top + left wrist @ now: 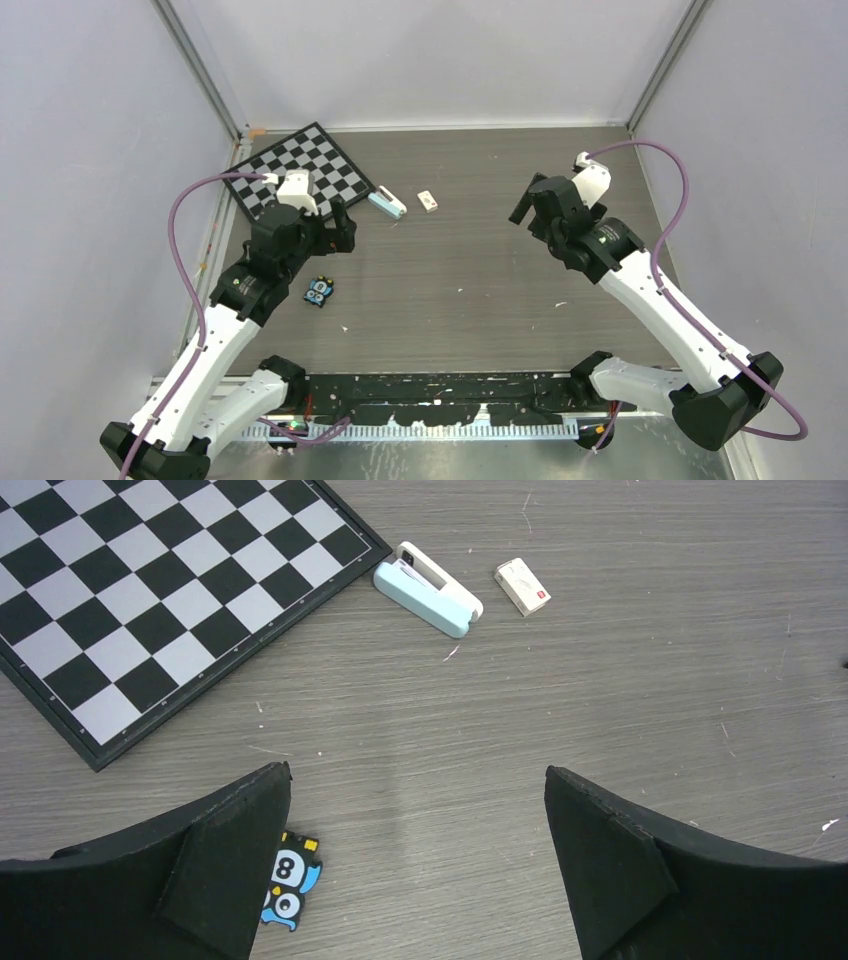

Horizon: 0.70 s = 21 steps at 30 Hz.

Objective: Load the staples into the stapler

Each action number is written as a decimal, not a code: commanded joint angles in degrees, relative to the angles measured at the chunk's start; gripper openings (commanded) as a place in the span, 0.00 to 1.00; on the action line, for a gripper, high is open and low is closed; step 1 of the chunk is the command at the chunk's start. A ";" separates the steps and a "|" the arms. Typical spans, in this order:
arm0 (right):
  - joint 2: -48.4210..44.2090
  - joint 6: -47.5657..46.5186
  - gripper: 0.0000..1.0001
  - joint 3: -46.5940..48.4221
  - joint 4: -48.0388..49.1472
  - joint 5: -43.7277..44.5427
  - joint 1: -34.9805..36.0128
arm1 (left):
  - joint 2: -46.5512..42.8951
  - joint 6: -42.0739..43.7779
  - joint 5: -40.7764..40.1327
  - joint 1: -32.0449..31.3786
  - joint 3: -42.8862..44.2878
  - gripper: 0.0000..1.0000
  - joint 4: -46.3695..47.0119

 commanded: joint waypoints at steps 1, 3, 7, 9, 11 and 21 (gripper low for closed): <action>-1.68 2.27 1.00 -0.22 -0.07 3.52 -0.08 | -0.73 0.96 -0.82 0.01 0.24 1.00 1.15; -0.94 3.41 1.00 -0.55 0.33 5.06 -0.07 | -0.81 1.21 -0.61 0.01 0.27 1.00 1.03; 1.86 3.74 1.00 0.07 0.52 10.01 -0.12 | -1.08 2.58 0.20 0.01 0.10 1.00 0.57; 4.36 3.43 1.00 0.14 0.39 12.40 -0.78 | -1.21 3.77 0.54 0.01 0.08 1.00 0.00; 7.27 3.31 1.00 0.67 0.69 12.11 -3.24 | -1.33 4.67 0.63 0.01 0.17 1.00 -0.58; 20.38 9.25 0.98 1.49 3.14 6.97 -24.06 | -4.38 6.14 1.75 0.01 -2.37 1.00 -2.34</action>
